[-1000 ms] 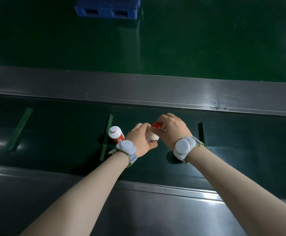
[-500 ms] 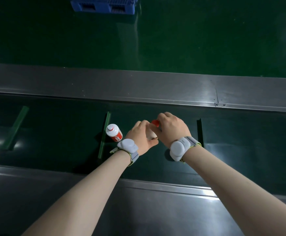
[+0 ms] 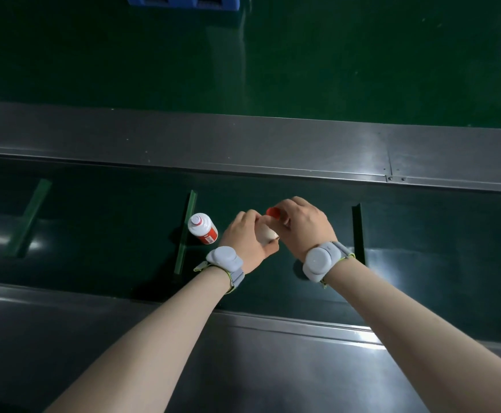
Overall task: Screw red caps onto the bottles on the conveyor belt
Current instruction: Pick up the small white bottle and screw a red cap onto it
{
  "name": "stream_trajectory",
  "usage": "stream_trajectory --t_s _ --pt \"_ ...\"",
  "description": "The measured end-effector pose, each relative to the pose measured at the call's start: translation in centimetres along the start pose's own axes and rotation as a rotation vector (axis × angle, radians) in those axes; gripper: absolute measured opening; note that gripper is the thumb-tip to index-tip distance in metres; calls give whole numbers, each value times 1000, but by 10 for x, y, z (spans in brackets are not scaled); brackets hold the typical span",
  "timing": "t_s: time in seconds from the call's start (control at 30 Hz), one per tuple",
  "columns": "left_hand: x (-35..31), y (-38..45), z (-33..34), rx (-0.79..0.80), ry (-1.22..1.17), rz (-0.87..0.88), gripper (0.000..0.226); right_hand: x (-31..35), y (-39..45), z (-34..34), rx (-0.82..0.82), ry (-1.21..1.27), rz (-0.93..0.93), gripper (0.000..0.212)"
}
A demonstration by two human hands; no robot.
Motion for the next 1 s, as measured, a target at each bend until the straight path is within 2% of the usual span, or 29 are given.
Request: stream_trajectory --t_s 0.1,0.37,0.5,0.6,0.7,0.87,1.0 --pt "3 -1 -1 -63 36 5 54 -7 -1 6 -32 31 49 38" --pt "9 4 9 -114 63 -4 55 -19 3 26 -77 104 90 34" --pt "18 13 24 -64 6 -20 45 -23 6 48 -43 121 88 32" --pt "28 21 38 26 -26 -55 32 -28 7 68 38 162 88 32" --pt "41 34 56 87 -46 -96 29 -40 12 87 96 176 122 35" --pt "66 53 81 86 -76 -122 33 -65 17 114 138 296 214 39" --pt "90 67 115 89 -84 -147 46 -104 12 138 31 380 421 26"
Point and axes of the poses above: each hand's wrist, its own y-axis towards the middle knuckle, its own z-axis out of the palm, x = y × z, the point moved 6 cm from there along y, towards the middle knuckle, and after that the axes turned 2 degrees about -z, right-handed, at the moved point
